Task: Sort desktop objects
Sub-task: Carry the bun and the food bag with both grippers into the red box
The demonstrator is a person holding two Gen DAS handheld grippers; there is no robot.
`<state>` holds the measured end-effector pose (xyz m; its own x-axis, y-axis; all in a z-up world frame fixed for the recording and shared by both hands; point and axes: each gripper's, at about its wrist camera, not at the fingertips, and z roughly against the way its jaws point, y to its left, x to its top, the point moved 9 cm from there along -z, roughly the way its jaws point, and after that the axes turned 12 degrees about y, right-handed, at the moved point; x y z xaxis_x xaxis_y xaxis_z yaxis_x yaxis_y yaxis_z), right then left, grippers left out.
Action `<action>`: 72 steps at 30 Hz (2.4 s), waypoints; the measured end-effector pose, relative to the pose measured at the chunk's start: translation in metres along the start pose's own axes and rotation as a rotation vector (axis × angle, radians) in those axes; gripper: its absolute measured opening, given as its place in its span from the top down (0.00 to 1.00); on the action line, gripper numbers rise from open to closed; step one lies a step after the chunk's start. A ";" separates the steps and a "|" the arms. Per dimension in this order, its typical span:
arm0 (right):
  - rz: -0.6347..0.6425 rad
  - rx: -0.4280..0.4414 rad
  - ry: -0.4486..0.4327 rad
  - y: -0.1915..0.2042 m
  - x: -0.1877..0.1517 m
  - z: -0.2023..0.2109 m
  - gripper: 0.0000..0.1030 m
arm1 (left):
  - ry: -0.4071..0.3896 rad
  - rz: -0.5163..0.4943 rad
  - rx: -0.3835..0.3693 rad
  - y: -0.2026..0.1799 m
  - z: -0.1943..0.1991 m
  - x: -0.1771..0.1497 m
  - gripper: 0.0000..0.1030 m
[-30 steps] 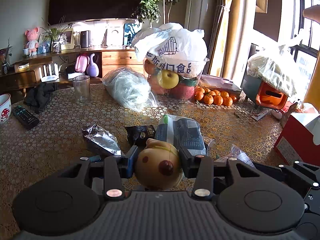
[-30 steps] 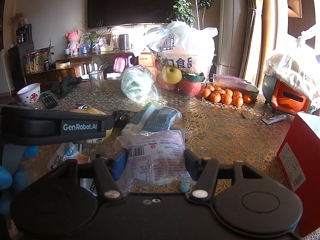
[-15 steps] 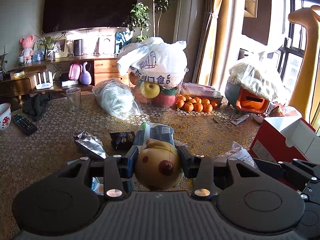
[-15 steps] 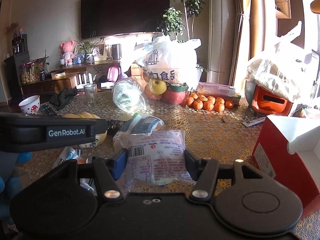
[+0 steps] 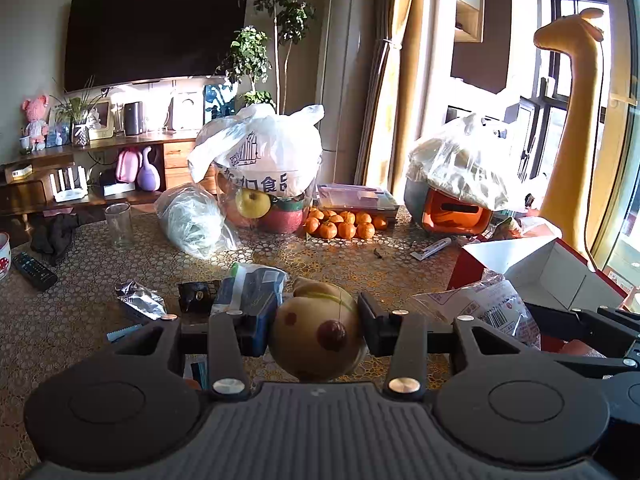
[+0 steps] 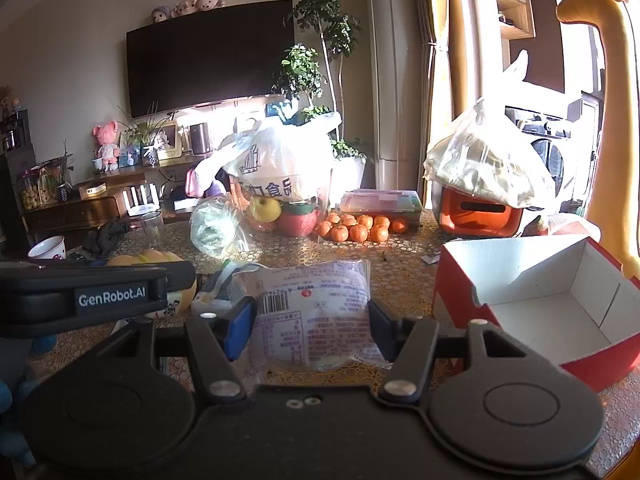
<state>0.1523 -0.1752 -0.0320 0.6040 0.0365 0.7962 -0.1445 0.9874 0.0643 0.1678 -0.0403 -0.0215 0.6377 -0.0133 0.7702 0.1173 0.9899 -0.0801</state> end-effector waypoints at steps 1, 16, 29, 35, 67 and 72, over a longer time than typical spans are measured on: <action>-0.005 -0.002 -0.005 -0.004 0.000 0.004 0.42 | -0.003 -0.005 -0.002 -0.005 0.002 0.000 0.58; -0.071 -0.094 -0.010 -0.077 -0.001 0.033 0.42 | -0.013 -0.080 -0.079 -0.082 0.002 0.010 0.58; -0.124 -0.144 0.007 -0.139 -0.001 0.035 0.42 | 0.025 -0.154 -0.123 -0.135 -0.023 0.016 0.58; -0.121 -0.174 0.020 -0.171 0.000 0.031 0.42 | 0.032 -0.203 -0.132 -0.161 -0.034 0.024 0.58; -0.086 -0.197 0.161 -0.280 0.021 -0.020 0.42 | 0.152 -0.409 -0.239 -0.268 -0.113 0.029 0.58; -0.099 -0.214 0.195 -0.293 0.023 -0.034 0.42 | 0.186 -0.436 -0.243 -0.277 -0.128 0.027 0.58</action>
<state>0.2357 -0.4587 -0.0532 0.7488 -0.0527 0.6606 0.0783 0.9969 -0.0092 0.2498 -0.3325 -0.0593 0.6118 -0.4628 0.6415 0.5604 0.8259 0.0614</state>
